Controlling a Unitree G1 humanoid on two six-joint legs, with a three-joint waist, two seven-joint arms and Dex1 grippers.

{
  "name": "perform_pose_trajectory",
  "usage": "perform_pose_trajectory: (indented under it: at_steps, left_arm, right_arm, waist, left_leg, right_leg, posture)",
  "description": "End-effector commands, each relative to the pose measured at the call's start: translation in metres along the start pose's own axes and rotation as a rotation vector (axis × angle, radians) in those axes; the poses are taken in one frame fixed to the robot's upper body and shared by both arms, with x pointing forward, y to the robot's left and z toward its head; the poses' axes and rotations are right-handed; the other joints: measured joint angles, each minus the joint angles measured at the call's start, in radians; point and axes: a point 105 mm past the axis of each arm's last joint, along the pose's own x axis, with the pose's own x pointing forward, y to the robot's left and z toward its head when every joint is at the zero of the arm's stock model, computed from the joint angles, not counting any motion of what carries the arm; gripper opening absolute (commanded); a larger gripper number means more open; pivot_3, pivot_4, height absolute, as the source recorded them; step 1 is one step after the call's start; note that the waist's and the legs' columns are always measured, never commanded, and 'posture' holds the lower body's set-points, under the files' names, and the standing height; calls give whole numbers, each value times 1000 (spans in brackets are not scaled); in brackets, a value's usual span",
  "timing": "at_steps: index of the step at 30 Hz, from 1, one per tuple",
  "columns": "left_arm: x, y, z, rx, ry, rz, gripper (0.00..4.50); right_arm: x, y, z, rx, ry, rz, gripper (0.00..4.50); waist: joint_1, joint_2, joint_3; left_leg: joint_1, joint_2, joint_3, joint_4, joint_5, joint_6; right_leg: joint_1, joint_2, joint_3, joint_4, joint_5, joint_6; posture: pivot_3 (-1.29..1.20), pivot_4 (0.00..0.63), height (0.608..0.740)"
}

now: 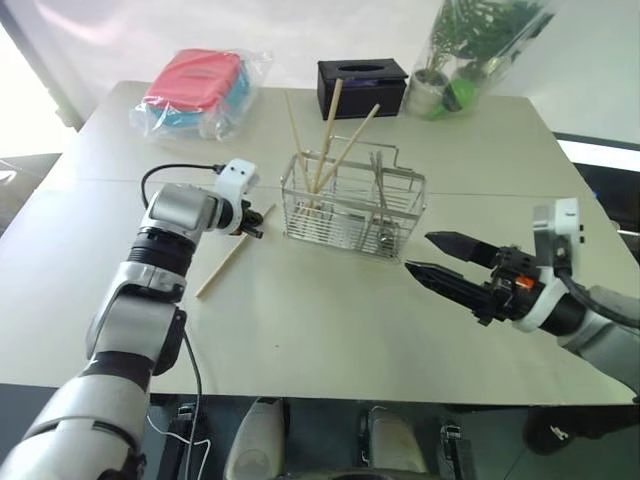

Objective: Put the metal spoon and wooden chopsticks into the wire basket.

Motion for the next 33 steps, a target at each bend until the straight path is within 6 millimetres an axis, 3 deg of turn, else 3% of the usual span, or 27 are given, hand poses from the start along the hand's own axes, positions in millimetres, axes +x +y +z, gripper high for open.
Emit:
perform_pose_trajectory:
  at_steps: [1,3,6,8,10,12,15,19,23,33]
  left_arm:
    - [-36,21,70,-117,-343,73,25]
    - [-64,41,100,-190,-565,150,25]
    - [-102,56,128,-198,-803,224,25]
    - [-148,60,156,-190,-1046,271,25]
    - [-179,55,173,-191,-1197,271,25]
    - [-198,40,190,-176,-1293,218,25]
    - [-216,1,214,-128,-1396,62,25]
    - [-211,-47,225,-44,-1415,-99,25]
    - [-178,-77,215,38,-1337,-169,25]
    - [-115,-95,170,27,-1174,-232,25]
  right_arm:
    - [0,4,11,-36,-45,17,3612]
    - [0,4,11,-39,-44,18,3612]
    - [0,4,11,-39,-44,18,3612]
    - [0,3,11,-37,-42,19,3612]
    - [0,3,11,-36,-41,22,3612]
    - [0,3,11,-35,-39,26,3612]
    - [1,3,11,-35,-35,37,3612]
    - [3,3,10,-37,-34,41,3612]
    - [3,4,11,-38,-43,37,3612]
    - [-2,8,7,-19,-62,1,3612]
  waist:
    - [0,0,0]
    - [1,-1,1]
    - [0,-1,0]
    - [1,-1,1]
    - [2,-1,1]
    - [6,-2,1]
    - [9,-2,1]
    - [4,-1,0]
    - [-2,1,0]
    - [5,1,0]
  left_leg:
    - [0,0,0,0,0,0]
    - [0,0,0,0,0,0]
    - [0,0,0,0,0,0]
    - [0,0,1,-1,0,0]
    - [0,0,1,-1,0,0]
    - [0,0,0,0,0,-1]
    - [0,0,0,2,0,-1]
    - [1,0,1,3,0,-1]
    - [2,0,1,2,0,-1]
    - [1,0,1,1,0,0]
  right_leg:
    - [0,0,0,0,0,0]
    - [0,0,0,0,0,0]
    - [0,0,0,0,0,1]
    - [0,0,0,0,0,1]
    - [0,0,0,1,0,1]
    - [1,0,-1,1,0,1]
    - [3,0,-1,0,1,1]
    - [5,0,-1,-2,0,1]
    - [4,0,-1,-1,0,1]
    - [3,0,-1,0,0,1]
  posture:
    - [0,150,709]
    - [0,150,709]
    - [0,150,709]
    - [0,150,709]
    - [0,150,709]
    - [0,150,709]
    - [0,150,709]
    - [0,150,709]
    - [0,150,709]
    - [0,150,709]
